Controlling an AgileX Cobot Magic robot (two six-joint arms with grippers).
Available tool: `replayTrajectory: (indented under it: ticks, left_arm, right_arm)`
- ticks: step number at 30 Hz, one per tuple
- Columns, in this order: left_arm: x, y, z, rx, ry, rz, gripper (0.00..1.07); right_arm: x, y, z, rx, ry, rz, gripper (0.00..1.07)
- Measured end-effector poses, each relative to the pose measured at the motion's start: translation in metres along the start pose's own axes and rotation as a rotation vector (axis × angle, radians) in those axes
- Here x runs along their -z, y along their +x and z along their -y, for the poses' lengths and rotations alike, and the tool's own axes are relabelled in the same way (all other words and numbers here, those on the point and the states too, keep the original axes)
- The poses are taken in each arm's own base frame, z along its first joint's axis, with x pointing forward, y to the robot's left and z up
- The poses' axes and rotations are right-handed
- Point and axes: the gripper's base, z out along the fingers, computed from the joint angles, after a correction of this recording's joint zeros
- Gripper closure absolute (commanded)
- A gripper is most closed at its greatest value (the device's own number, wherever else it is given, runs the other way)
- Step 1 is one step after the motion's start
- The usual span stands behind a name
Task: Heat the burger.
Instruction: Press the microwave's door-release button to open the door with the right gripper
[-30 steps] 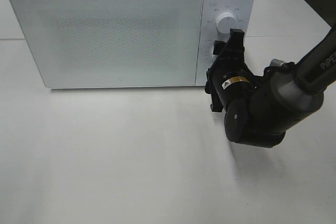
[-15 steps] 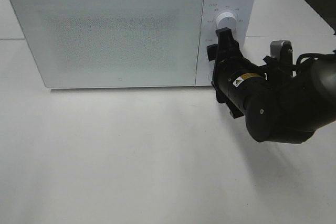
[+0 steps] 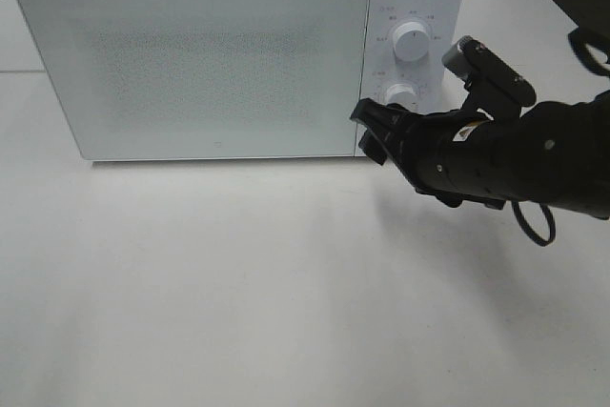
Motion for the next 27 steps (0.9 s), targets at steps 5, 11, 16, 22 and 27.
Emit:
replayTrajectory:
  ticks: [5, 11, 16, 22, 27]
  left_arm:
    - [0.000, 0.000, 0.000, 0.000, 0.000, 0.000, 0.08]
    - [0.000, 0.000, 0.000, 0.000, 0.000, 0.000, 0.08]
    - [0.000, 0.000, 0.000, 0.000, 0.000, 0.000, 0.08]
    - [0.000, 0.000, 0.000, 0.000, 0.000, 0.000, 0.08]
    - [0.000, 0.000, 0.000, 0.000, 0.000, 0.000, 0.08]
  right_arm:
    - [0.014, -0.009, 0.007, 0.213, 0.017, -0.106, 0.39]
    - [0.035, -0.020, 0.017, 0.399, 0.023, -0.224, 0.39]
    - [0.061, -0.028, 0.022, 0.528, 0.039, -0.288, 0.39]
    - [0.101, -0.034, 0.018, 0.610, 0.031, -0.307, 0.29]
    - [0.136, -0.036, 0.016, 0.626, 0.009, -0.295, 0.29]
